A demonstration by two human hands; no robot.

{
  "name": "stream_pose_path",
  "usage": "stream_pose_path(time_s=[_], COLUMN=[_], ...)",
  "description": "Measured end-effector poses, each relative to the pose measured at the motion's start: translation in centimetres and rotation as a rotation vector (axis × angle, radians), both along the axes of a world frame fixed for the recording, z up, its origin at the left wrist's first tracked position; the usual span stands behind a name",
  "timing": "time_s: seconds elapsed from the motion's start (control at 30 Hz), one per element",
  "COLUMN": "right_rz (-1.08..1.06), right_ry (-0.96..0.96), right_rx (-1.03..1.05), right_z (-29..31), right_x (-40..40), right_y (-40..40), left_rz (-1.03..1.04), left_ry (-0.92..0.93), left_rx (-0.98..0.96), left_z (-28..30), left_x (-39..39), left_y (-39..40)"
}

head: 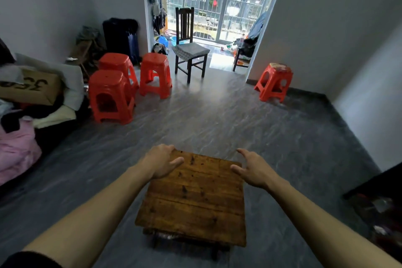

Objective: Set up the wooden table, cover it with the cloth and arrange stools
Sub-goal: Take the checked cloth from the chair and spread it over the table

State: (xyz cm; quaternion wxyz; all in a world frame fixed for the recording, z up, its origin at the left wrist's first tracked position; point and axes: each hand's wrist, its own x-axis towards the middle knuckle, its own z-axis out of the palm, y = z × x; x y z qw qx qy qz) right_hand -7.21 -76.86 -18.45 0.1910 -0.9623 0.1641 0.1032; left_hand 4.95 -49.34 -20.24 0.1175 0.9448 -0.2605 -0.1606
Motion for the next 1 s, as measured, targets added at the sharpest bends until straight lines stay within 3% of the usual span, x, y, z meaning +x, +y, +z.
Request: stream_pose_path(time_s=[0.27, 0.67, 1.0], right_rz=[0.013, 0.117, 0.216], right_ry=[-0.084, -0.206, -0.156], right_rx=[0.010, 0.060, 0.090], right_z=[1.3, 1.2, 0.9], right_x=[-2.8, -8.2, -7.6], right_y=[-0.8, -4.2, 1.7], left_rz=[-0.002, 0.079, 0.200], left_ry=[-0.002, -0.072, -0.101], left_rx=[-0.012, 0.128, 0.066], left_z=[1.3, 5.3, 5.2], left_x=[-2.8, -10.9, -13.5], left_y=[-0.6, -1.6, 4.2])
